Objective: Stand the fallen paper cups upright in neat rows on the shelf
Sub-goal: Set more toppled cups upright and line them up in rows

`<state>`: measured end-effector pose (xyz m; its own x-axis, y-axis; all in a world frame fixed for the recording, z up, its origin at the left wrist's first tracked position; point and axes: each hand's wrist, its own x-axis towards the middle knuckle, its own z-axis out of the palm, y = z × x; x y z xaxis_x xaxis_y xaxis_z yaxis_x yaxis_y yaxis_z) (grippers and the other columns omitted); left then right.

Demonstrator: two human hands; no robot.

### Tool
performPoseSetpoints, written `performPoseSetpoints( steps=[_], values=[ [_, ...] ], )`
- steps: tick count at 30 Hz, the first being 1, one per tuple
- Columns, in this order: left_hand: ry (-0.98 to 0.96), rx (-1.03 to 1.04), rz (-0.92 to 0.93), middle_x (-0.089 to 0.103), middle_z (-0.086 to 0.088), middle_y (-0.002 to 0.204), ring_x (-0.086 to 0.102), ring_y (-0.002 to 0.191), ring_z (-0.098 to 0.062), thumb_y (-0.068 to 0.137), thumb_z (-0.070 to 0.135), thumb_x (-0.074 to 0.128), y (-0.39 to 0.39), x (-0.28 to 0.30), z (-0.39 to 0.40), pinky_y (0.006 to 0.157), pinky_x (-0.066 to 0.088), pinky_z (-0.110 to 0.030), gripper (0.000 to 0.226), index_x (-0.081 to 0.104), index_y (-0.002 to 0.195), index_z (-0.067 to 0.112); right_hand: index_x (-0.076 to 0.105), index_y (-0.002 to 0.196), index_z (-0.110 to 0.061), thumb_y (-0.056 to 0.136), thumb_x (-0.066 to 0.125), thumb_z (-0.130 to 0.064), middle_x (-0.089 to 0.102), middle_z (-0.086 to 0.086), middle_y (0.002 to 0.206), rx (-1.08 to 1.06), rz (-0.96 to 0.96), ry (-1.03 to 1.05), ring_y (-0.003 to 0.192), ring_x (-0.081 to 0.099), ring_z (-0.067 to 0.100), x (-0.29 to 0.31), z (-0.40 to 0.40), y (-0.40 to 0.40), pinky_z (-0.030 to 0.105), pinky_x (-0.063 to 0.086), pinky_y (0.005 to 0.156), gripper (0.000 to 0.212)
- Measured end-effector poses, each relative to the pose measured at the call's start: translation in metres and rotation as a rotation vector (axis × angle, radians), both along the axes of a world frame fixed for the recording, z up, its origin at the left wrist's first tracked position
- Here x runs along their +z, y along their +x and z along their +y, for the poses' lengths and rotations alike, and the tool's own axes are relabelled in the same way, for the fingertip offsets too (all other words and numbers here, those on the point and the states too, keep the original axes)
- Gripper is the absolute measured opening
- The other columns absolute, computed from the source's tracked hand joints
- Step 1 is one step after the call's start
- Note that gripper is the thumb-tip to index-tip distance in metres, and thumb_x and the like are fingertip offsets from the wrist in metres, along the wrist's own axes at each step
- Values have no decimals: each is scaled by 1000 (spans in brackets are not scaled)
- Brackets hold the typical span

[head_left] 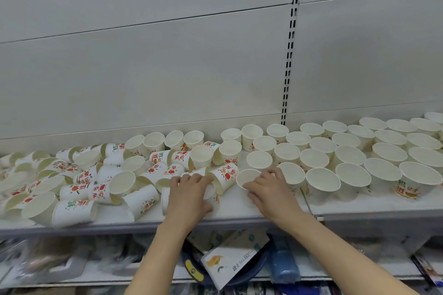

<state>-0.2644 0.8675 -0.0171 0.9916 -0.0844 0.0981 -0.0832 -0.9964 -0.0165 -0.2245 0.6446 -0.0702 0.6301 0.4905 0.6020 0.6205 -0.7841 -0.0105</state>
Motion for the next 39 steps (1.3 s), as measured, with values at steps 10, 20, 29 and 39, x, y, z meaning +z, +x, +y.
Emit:
performPoseSetpoints(
  steps=[10, 20, 29, 39],
  values=[
    [-1071, 171, -167, 61, 17, 102, 62, 90, -1, 65, 32, 87, -50, -14, -42, 72, 55, -28, 55, 47, 104, 35, 70, 104, -16, 88, 56, -43, 67, -6, 96, 21, 199, 503, 91, 50, 14, 16, -5, -40, 30, 41, 80, 35],
    [-1471, -23, 144, 67, 14, 107, 67, 101, -19, 70, 20, 87, -52, -27, -73, 83, 57, -39, 53, 53, 110, 24, 63, 79, -31, 67, 73, -41, 57, -11, 106, 73, 569, 983, 103, 57, 10, 35, -20, -71, 29, 49, 87, 18],
    [-1223, 444, 13, 61, 3, 115, 54, 99, -14, 90, 58, 53, -1, -36, -66, 83, 39, -32, 48, 54, 120, 20, 59, 71, -19, 69, 82, -12, 56, -11, 126, -296, 273, 888, 122, 46, 0, 48, -118, -119, 4, 29, 97, 24],
    [-655, 413, -255, 60, -8, 76, 51, 68, -29, 95, 29, 50, 32, -43, -68, 62, 37, -34, 17, 50, 84, 16, 58, 80, -11, 77, 76, -11, 51, 10, 132, -825, 8, 866, 124, 45, 25, 22, -264, -105, 35, 37, 100, 18]
  ],
)
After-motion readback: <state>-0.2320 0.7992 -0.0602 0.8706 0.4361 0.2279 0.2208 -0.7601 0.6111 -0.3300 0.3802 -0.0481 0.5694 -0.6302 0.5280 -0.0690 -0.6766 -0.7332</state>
